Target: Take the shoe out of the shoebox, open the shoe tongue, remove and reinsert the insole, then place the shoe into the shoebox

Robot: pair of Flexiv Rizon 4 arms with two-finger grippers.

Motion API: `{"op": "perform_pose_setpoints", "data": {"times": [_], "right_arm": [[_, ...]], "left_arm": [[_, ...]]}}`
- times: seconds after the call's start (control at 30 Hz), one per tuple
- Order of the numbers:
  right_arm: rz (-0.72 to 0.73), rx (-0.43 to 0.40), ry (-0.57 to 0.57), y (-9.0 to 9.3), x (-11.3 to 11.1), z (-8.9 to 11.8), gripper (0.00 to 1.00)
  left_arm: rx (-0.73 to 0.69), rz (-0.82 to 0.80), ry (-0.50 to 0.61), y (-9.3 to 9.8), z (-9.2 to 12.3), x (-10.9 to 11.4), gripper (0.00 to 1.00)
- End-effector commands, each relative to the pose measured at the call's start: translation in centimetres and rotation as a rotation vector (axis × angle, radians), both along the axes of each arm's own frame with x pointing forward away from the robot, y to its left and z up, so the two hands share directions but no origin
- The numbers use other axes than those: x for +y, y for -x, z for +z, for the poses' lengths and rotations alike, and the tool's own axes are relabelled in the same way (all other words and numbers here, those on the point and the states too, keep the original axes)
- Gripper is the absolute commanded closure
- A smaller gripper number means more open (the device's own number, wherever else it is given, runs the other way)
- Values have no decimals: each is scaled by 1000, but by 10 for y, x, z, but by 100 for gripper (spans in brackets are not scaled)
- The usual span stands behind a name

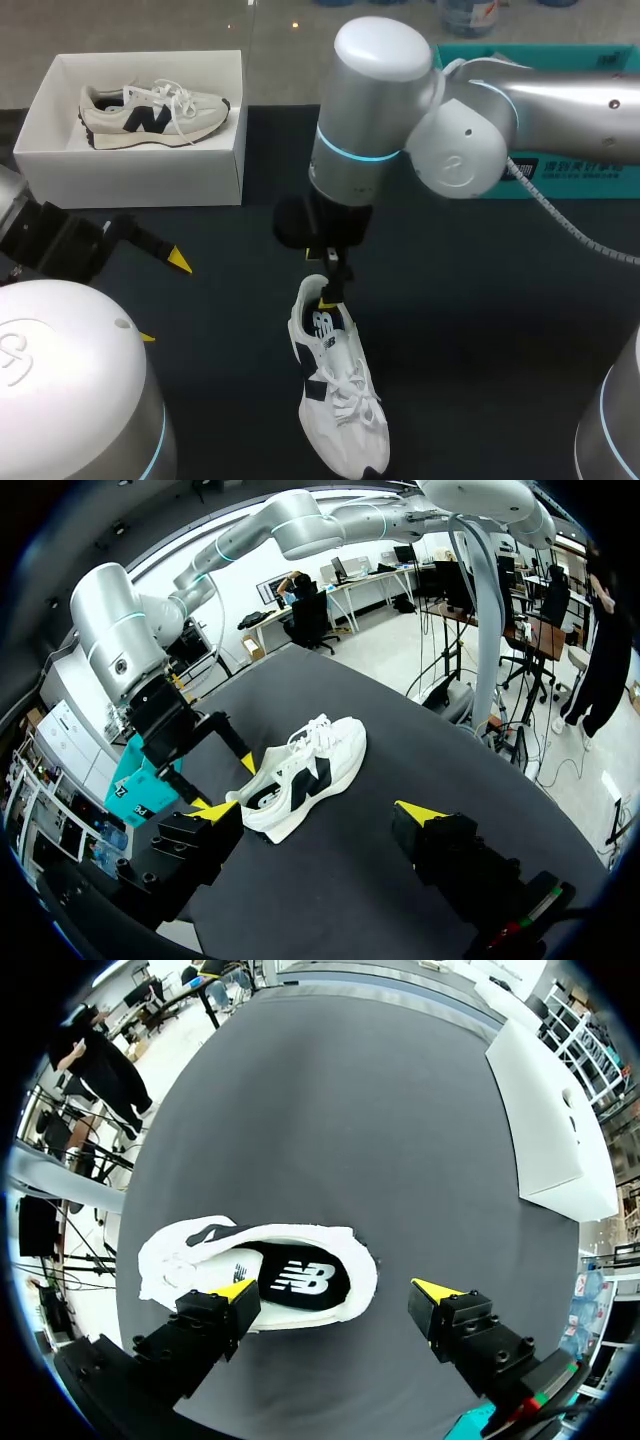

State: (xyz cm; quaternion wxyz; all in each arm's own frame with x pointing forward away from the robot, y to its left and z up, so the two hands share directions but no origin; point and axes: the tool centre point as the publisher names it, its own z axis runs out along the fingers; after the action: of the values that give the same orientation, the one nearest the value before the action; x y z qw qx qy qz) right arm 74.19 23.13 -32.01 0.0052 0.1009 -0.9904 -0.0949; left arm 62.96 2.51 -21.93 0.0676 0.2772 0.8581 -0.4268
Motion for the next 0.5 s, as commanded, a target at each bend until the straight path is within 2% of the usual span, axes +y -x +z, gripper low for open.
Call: {"op": "perform_pose_setpoints", "data": {"times": [0.03,0.5], "right_arm": [[6,14,-6,-5,8,-14,0],[-1,48,-15,-11,7,-36,0]], "left_arm": [[0,0,-4,0,0,0,0],[0,0,-4,0,0,0,0]]}}
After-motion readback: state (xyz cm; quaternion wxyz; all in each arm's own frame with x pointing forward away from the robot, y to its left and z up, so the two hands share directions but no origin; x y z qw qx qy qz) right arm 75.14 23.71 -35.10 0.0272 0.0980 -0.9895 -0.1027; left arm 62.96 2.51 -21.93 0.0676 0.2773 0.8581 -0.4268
